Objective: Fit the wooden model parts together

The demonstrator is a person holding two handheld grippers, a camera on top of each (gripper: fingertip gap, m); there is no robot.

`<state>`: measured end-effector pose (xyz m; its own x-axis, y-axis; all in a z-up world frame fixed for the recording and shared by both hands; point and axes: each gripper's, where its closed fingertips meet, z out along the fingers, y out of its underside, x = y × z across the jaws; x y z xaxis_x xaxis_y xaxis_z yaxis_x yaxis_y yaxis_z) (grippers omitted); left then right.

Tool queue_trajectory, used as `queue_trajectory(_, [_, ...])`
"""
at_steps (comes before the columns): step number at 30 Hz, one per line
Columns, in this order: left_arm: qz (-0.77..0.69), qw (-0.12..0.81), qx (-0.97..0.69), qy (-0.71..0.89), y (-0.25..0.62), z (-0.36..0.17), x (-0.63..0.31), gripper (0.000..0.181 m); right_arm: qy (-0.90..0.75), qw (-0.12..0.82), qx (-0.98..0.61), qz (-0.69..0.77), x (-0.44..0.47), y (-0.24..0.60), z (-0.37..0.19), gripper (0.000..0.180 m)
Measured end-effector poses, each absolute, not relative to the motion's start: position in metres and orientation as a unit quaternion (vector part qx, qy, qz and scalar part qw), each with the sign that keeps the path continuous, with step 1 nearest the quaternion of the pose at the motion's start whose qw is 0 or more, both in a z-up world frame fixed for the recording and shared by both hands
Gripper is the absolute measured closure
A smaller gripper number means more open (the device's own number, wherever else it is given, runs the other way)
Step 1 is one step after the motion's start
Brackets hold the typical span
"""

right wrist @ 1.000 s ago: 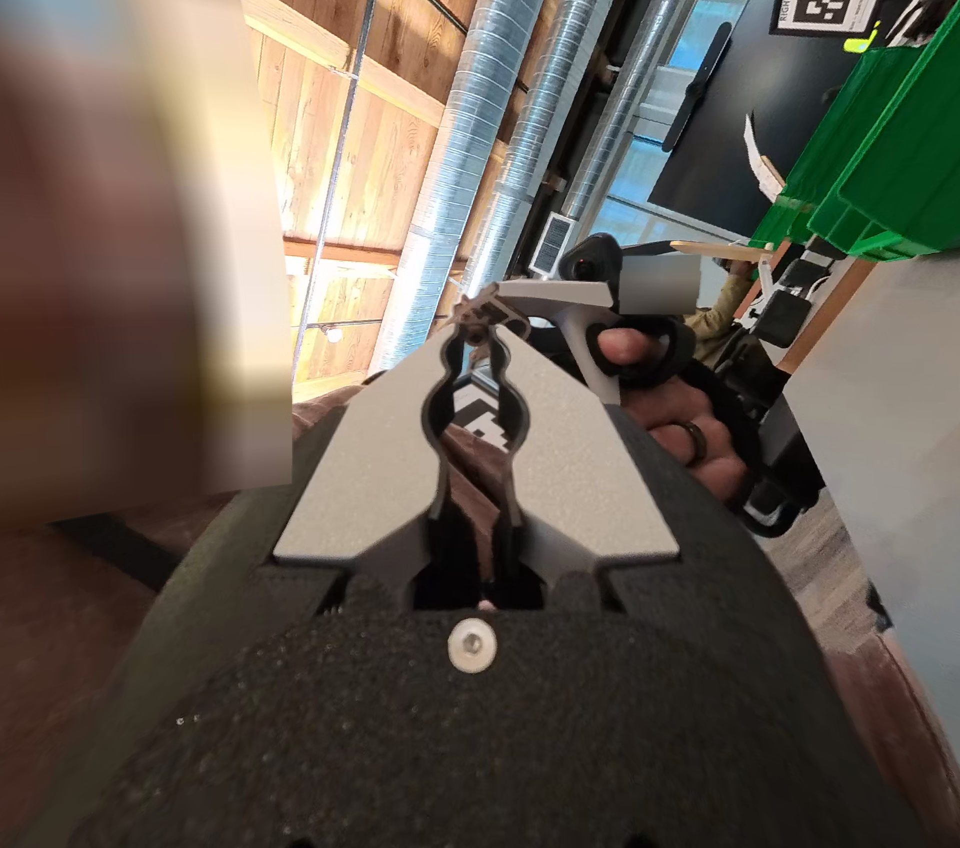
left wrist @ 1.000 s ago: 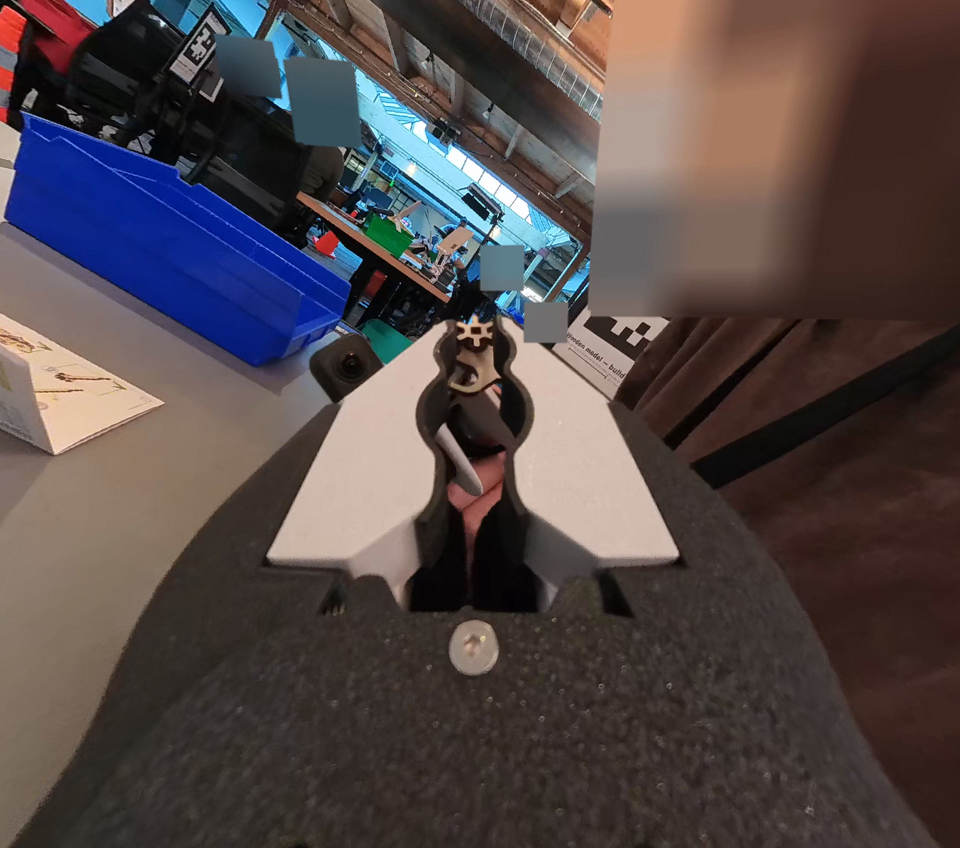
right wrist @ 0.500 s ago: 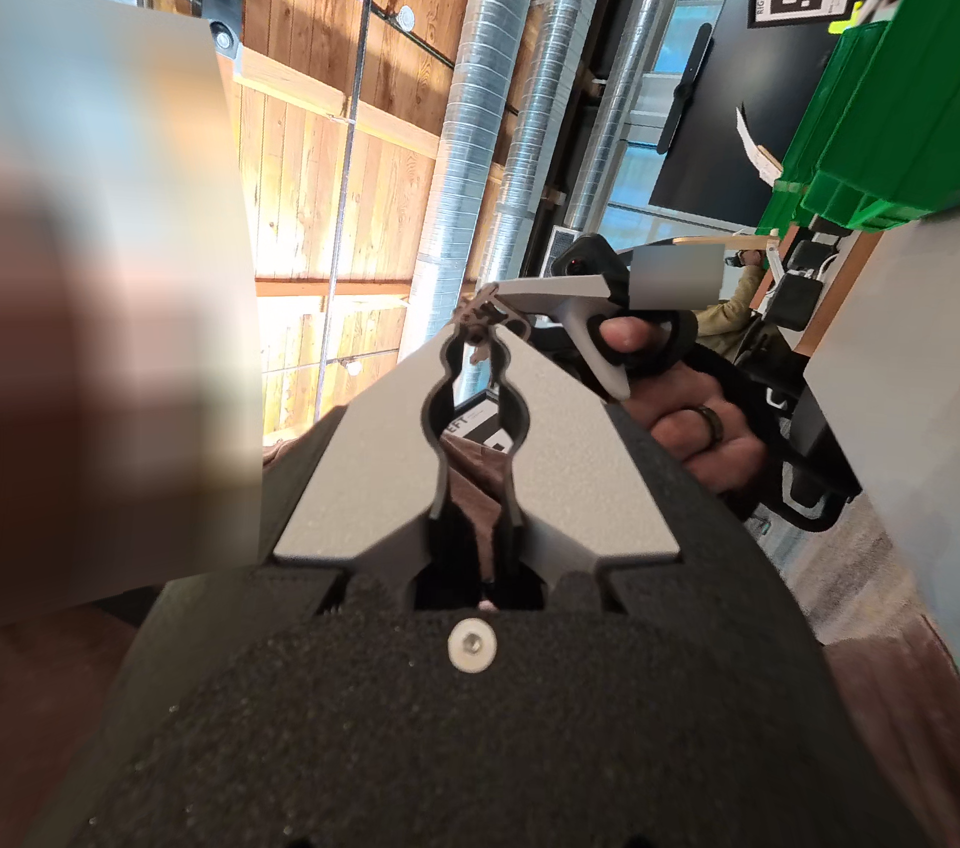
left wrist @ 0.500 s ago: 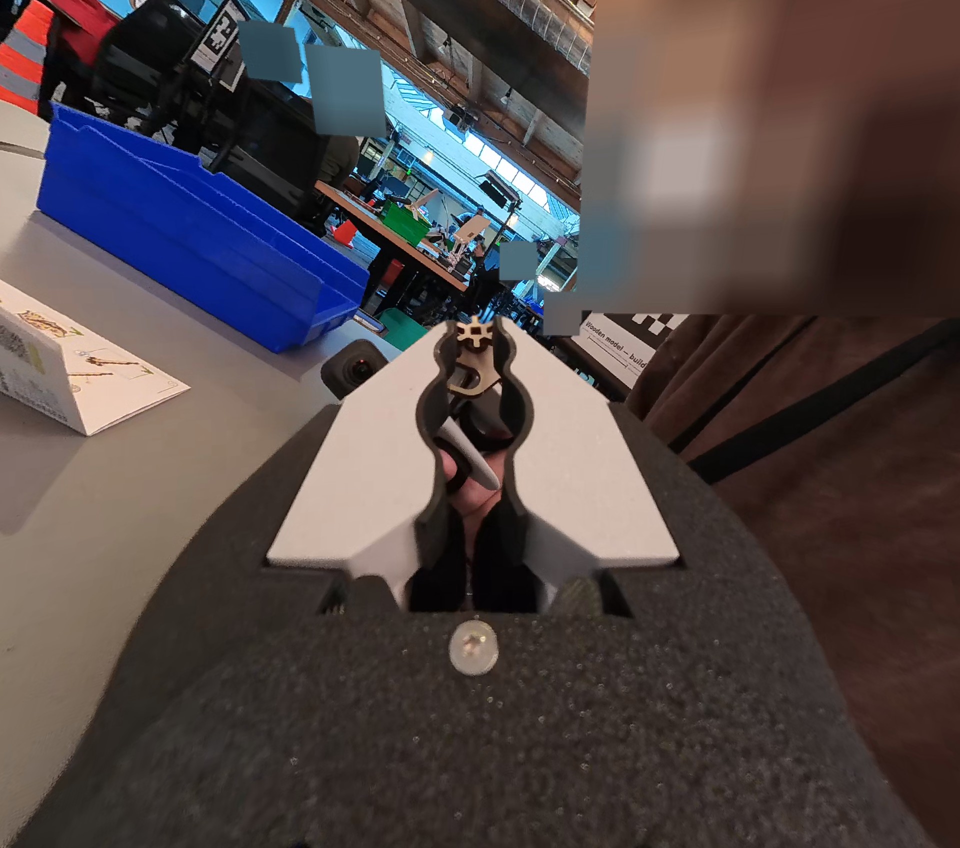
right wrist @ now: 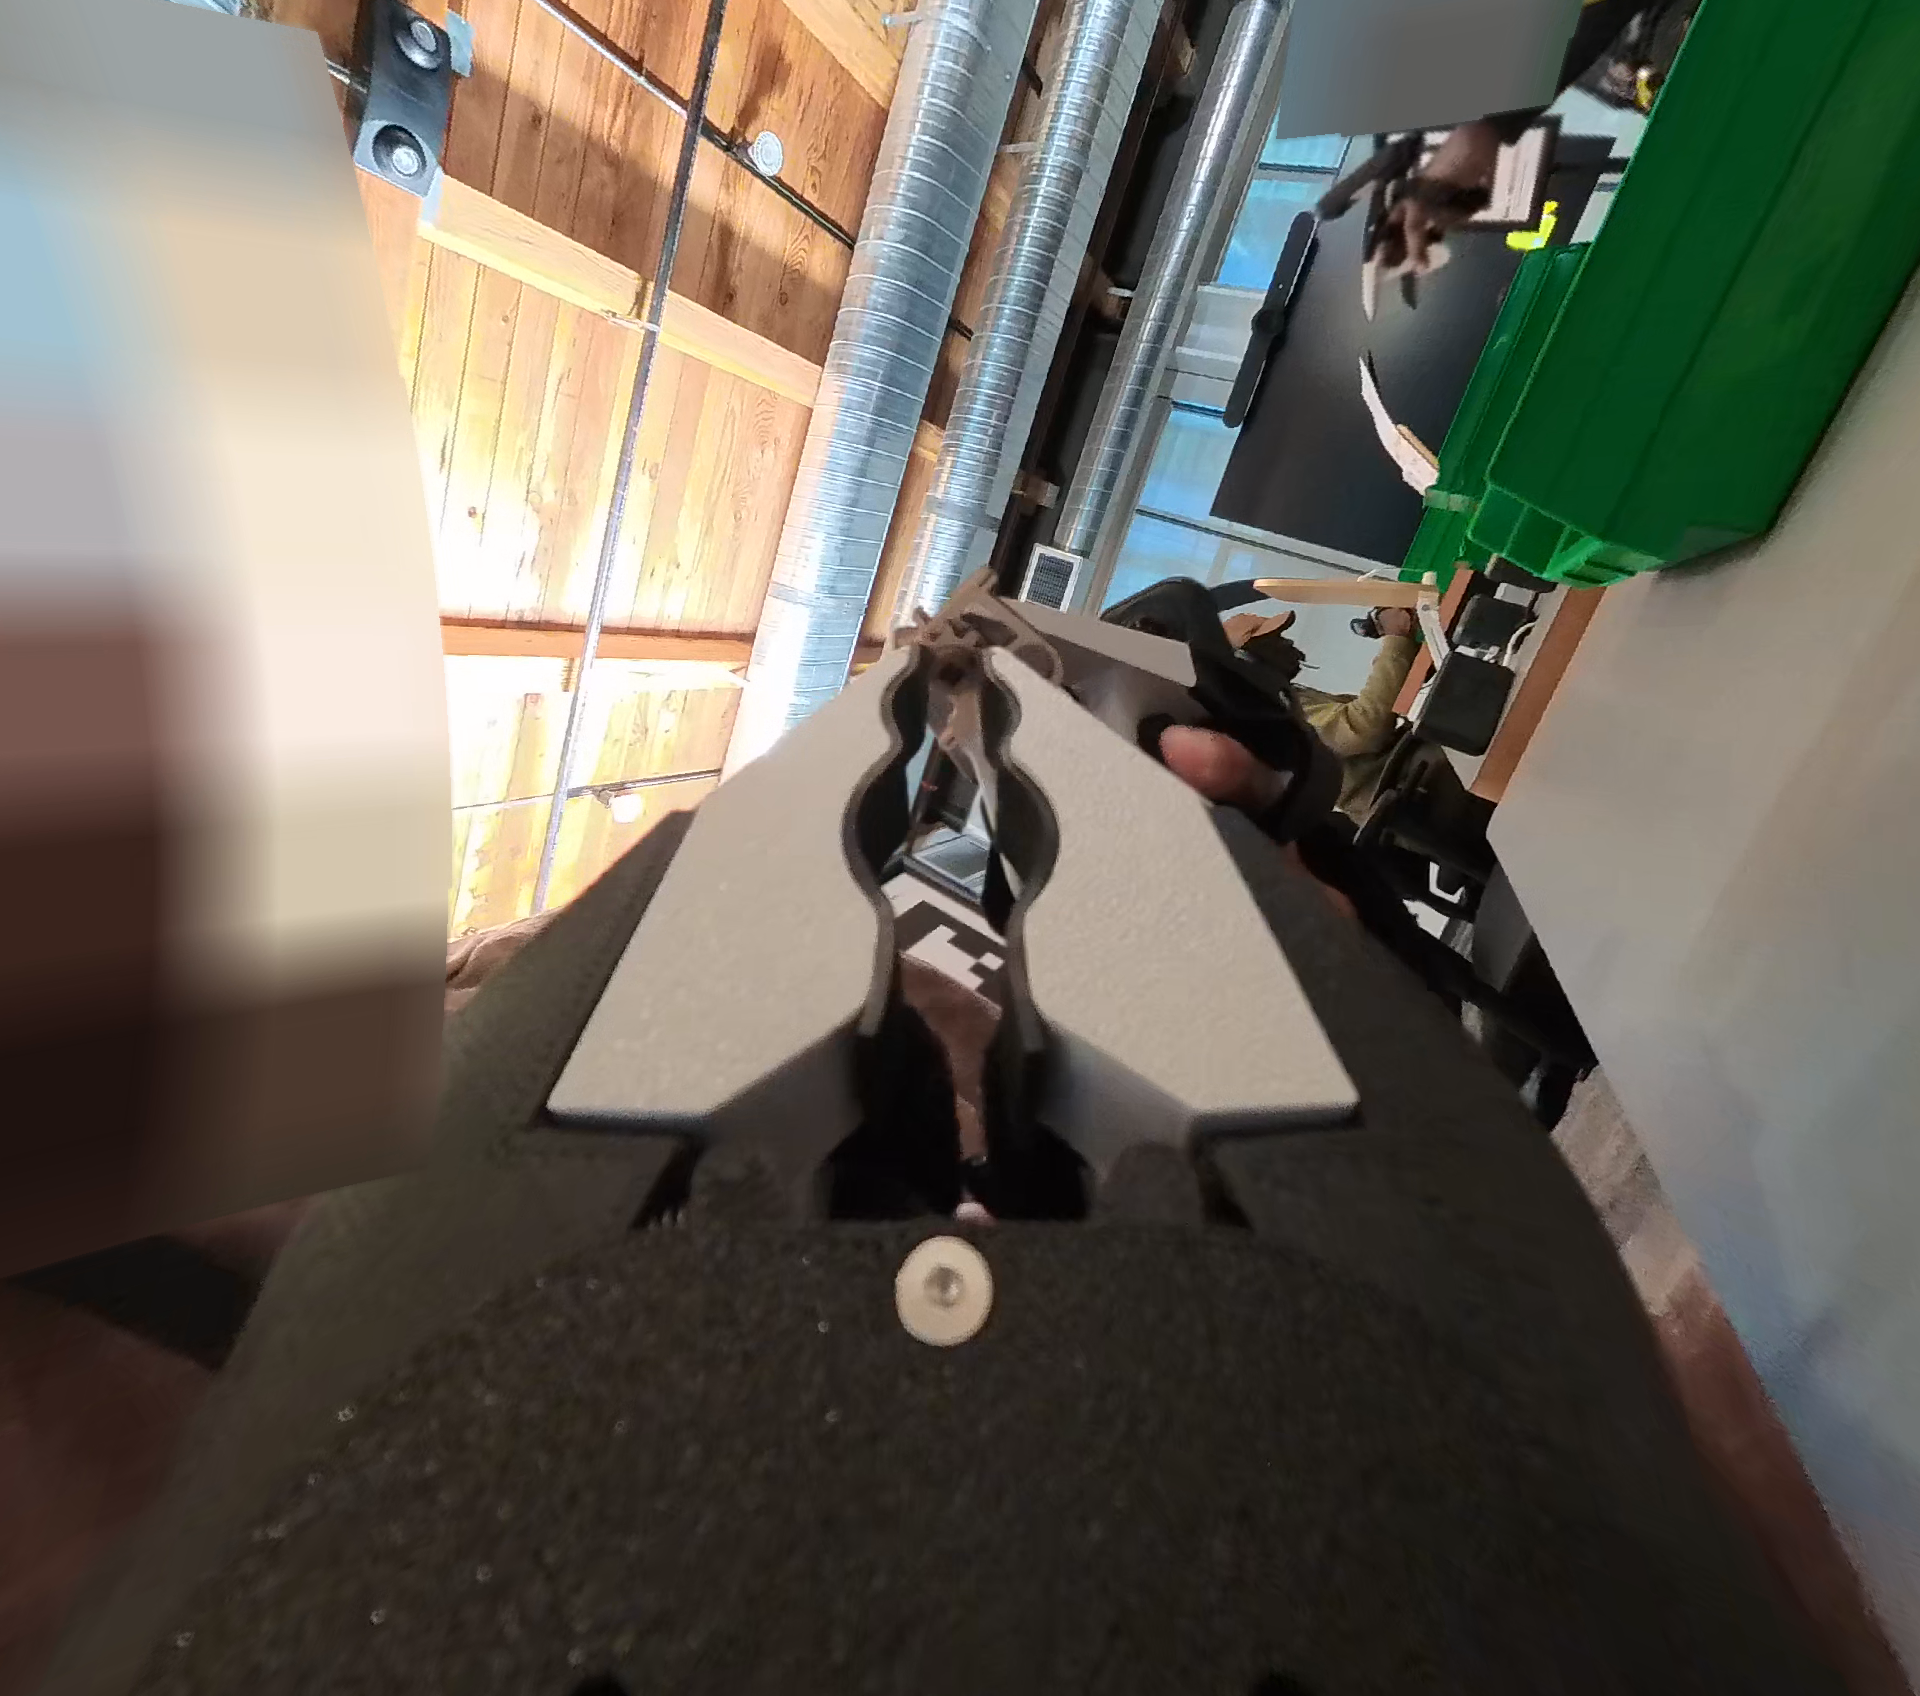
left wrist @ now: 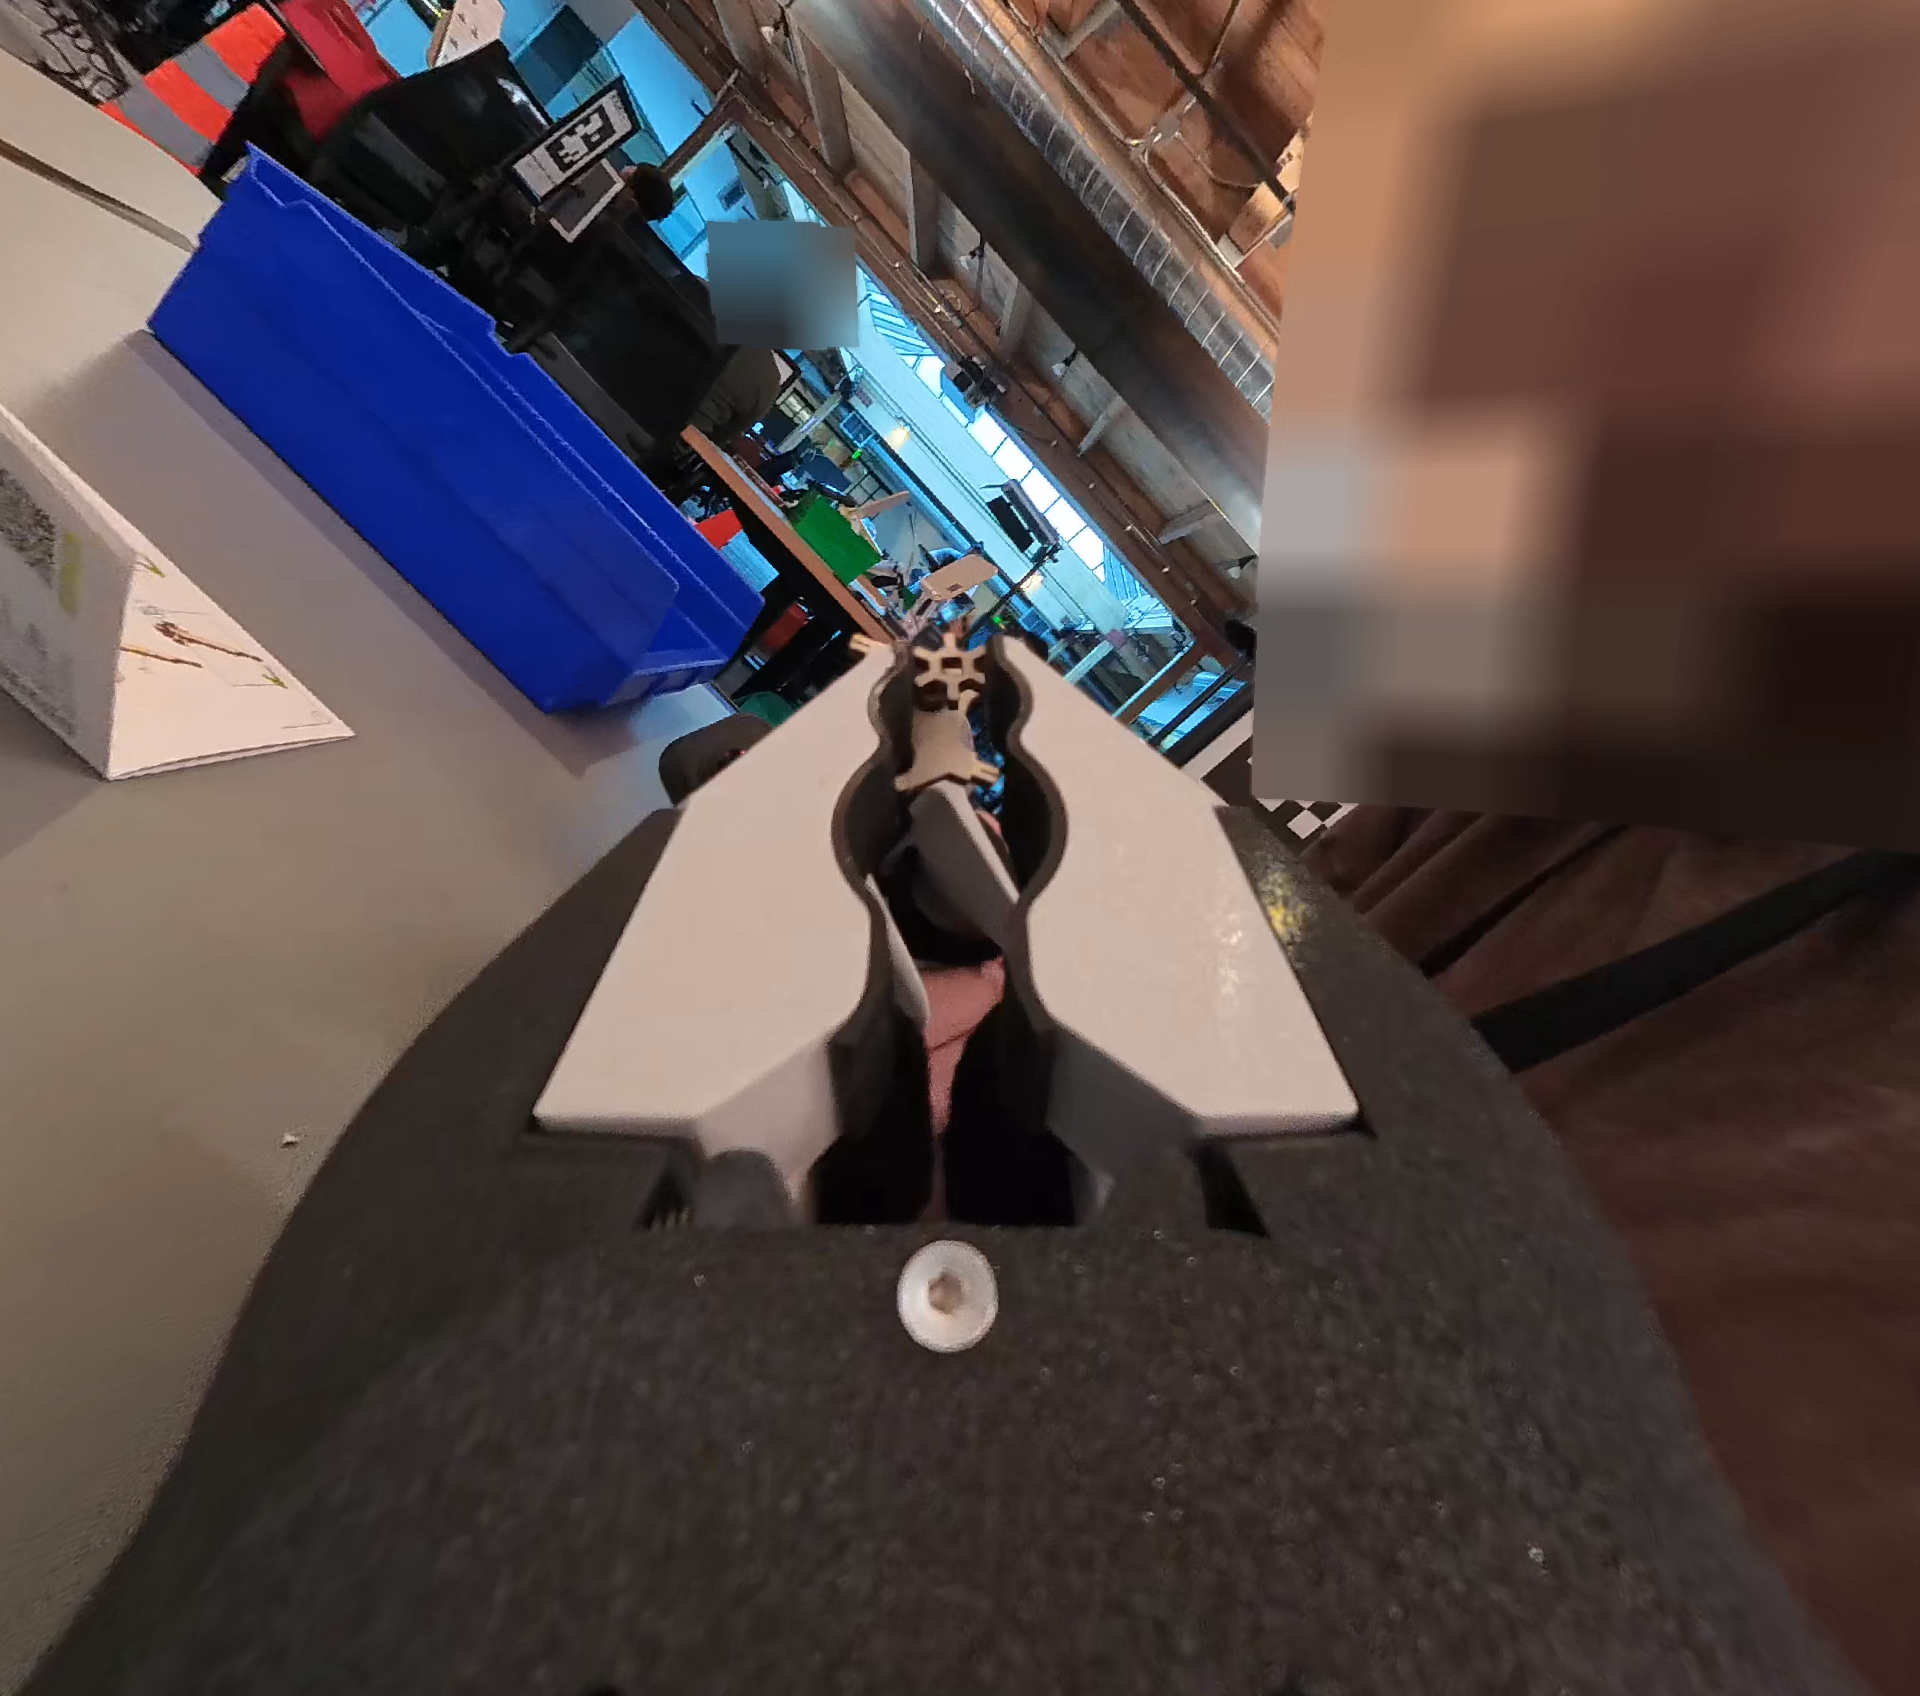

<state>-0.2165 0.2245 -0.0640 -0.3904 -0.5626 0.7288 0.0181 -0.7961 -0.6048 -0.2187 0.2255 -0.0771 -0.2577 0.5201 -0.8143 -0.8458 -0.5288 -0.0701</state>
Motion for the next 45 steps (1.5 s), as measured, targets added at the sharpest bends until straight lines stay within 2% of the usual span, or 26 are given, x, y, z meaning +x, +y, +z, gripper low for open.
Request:
queue_trajectory(18, [-0.779,0.206,-0.524,0.275,0.227,-0.068,-0.218,0.169,0.199,0.423,-0.404,0.786,-0.222,0.225,-0.077,0.173])
queue_trajectory(45, [-0.800,0.158,-0.506,0.281,0.226,-0.069,-0.164,0.170,0.215,0.495,-0.408,0.736,-0.168,0.224,-0.079,0.172])
